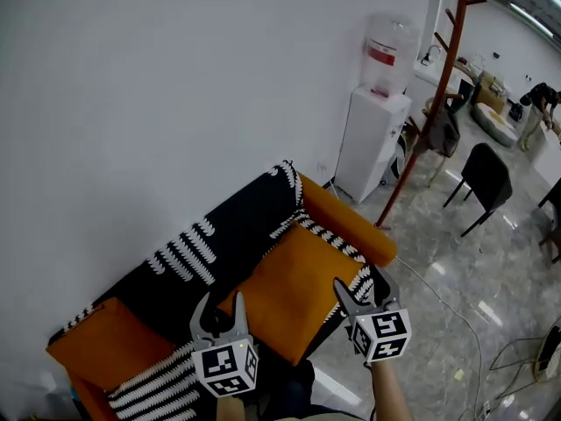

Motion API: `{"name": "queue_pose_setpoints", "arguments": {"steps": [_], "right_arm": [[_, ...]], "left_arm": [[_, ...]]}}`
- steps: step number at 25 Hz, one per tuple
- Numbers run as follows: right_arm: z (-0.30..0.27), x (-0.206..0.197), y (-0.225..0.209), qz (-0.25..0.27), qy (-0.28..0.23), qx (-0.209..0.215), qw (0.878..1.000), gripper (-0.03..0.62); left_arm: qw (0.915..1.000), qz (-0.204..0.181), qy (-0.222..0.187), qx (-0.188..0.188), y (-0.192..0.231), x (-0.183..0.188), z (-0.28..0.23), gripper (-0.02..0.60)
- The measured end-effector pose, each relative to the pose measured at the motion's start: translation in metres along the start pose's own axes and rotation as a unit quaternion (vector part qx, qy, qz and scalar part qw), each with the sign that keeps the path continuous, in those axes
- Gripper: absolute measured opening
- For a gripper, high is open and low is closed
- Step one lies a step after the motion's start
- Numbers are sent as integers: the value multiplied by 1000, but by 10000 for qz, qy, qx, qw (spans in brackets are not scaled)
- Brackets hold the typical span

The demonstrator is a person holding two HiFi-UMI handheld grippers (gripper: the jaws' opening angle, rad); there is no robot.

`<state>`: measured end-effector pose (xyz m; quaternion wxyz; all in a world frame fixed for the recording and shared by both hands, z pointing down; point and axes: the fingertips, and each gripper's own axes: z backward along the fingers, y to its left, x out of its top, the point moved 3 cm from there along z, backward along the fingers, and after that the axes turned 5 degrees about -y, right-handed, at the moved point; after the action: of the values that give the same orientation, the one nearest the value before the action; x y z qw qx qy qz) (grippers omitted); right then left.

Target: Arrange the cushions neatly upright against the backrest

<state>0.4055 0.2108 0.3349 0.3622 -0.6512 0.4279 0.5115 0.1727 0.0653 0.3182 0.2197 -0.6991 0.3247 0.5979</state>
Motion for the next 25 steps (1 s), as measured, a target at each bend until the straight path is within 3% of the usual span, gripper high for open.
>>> {"name": "queue_pose_setpoints", "arguments": {"steps": [7, 13, 25], "right_arm": [[-94, 22, -19, 152, 133, 206, 9996, 347], [-154, 16, -22, 242, 447, 359, 9981, 348], [-247, -14, -17, 532, 1025, 1089, 9873, 354]], "left_arm": [[9996, 162, 115, 199, 19, 9, -83, 199], [9983, 305, 295, 402, 43, 4, -131, 199], [9866, 607, 945, 1180, 73, -46, -160, 199]]}}
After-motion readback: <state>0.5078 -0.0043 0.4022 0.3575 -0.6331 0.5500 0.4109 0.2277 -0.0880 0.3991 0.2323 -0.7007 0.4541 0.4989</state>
